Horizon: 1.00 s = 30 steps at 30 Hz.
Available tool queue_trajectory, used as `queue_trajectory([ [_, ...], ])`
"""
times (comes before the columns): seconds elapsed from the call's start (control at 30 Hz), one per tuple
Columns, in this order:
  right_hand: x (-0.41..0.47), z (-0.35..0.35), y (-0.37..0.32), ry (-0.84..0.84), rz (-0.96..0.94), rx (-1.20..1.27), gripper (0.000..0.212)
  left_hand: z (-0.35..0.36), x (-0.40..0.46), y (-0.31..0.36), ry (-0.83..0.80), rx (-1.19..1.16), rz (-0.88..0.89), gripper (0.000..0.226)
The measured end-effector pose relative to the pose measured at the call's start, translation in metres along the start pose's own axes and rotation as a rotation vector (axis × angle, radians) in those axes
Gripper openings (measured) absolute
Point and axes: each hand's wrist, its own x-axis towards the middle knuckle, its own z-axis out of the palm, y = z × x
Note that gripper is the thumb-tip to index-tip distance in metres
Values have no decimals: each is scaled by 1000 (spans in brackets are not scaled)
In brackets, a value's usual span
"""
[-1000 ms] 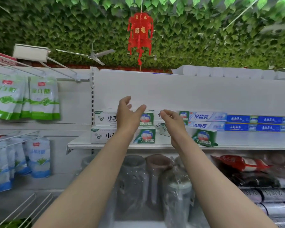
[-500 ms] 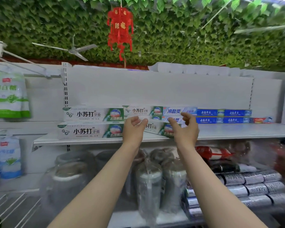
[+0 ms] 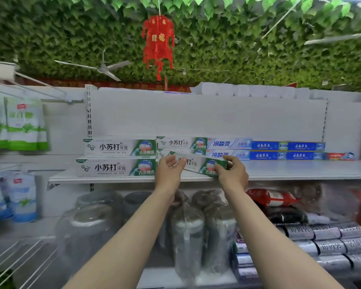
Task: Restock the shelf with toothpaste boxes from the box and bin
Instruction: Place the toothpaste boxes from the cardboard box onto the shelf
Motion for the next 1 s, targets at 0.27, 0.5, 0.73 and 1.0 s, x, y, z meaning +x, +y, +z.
queue_trajectory([
  [0.27, -11, -20, -15, 148, -23, 208, 25, -13, 2, 24, 38, 84, 96, 45],
  [0.5, -24, -24, -50, 57, -164, 469, 25, -51, 31, 53, 233, 137, 198, 58],
  [0.73, -42, 24, -71, -223, -126, 599, 27, -105, 49, 59, 355, 175, 220, 70],
  [1.0, -58, 106, -89, -343, -117, 544, 27, -177, 69, 50, 482, 202, 217, 59],
])
